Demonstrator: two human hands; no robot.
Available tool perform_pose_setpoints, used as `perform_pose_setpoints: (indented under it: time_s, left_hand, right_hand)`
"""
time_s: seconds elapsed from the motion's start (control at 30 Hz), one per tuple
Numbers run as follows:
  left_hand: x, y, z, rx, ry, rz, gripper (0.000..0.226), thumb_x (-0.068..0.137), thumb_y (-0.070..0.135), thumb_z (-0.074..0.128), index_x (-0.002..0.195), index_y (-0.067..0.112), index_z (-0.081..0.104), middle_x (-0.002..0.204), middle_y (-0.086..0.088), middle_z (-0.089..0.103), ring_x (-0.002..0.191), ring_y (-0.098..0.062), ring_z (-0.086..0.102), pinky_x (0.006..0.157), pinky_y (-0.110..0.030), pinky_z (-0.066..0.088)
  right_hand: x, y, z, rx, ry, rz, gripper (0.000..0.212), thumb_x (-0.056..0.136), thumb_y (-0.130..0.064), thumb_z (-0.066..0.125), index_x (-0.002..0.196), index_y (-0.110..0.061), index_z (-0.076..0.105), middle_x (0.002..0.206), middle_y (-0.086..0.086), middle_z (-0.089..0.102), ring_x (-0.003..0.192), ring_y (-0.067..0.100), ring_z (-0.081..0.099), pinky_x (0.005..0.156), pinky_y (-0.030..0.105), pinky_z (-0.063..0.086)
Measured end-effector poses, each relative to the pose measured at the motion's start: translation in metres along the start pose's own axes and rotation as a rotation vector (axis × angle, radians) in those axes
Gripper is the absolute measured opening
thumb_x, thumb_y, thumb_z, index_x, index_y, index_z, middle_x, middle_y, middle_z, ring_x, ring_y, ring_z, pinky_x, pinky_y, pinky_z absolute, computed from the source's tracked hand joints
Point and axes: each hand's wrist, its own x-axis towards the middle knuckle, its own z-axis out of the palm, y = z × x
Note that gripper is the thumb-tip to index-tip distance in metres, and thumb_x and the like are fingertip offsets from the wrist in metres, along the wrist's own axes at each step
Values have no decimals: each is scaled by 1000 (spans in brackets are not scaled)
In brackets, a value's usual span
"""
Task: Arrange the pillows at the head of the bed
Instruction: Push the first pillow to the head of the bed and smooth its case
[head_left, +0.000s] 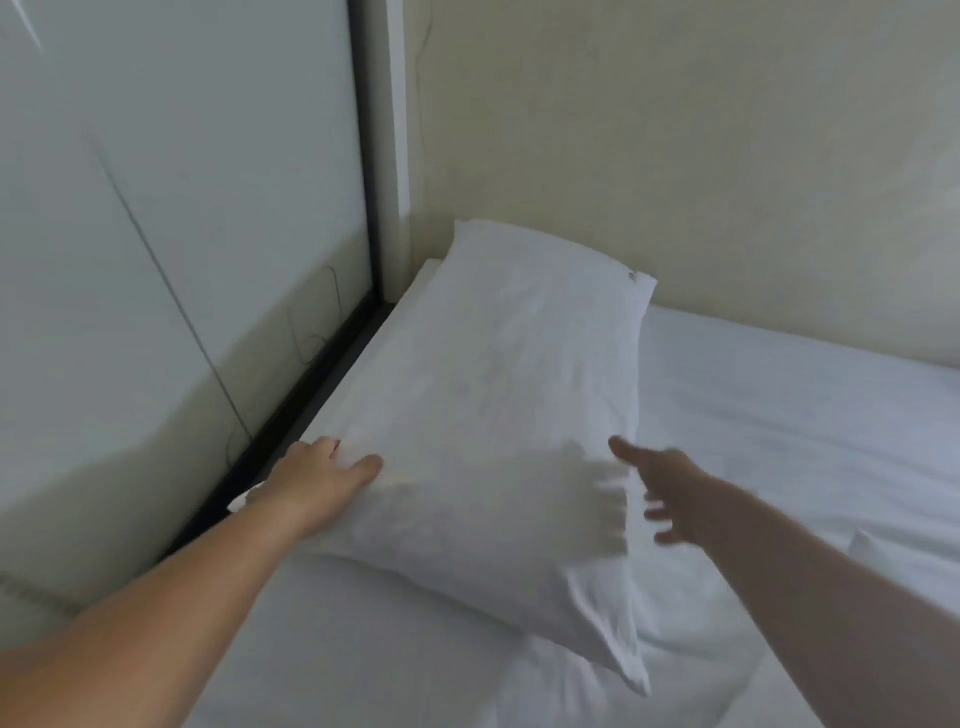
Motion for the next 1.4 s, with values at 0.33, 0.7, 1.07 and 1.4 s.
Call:
perform_pose_setpoints:
  time_s: [0.33, 0.7, 1.07, 1.4]
  left_hand:
    - [-13, -38, 4, -214, -91, 26, 39, 73, 42, 79, 81, 9, 59, 83, -8, 66, 74, -26, 62, 66, -33, 45]
    - [-38, -48, 3, -81, 72, 143, 87, 67, 69, 56, 143, 32, 34, 152, -8, 33, 135, -33, 37, 109, -51, 34]
    - [-43, -52, 24, 67, 35, 342, 87, 81, 65, 55, 151, 37, 11, 163, -9, 1, 148, -28, 9, 118, -50, 16]
    - [-89, -94, 50, 594, -145, 131, 75, 89, 66, 22, 152, 26, 9, 163, -1, 10, 143, -28, 27, 107, -57, 27]
  right_hand:
    - [-10, 54, 19, 35, 116, -71, 54, 71, -31, 84, 102, 4, 58, 93, 21, 65, 80, 34, 64, 66, 39, 52]
    - [-57, 51, 53, -238, 243, -50, 70, 85, -52, 49, 134, -4, 33, 131, 25, 46, 117, 41, 49, 98, 41, 40]
    - [-91, 81, 78, -439, 409, -164, 78, 85, -58, 43, 145, -15, 19, 149, 18, 30, 133, 38, 33, 105, 51, 32]
    - [-118, 174, 56, -1025, 217, -217, 63, 92, -48, 35, 147, -20, 21, 145, 12, 37, 128, 36, 41, 102, 47, 37]
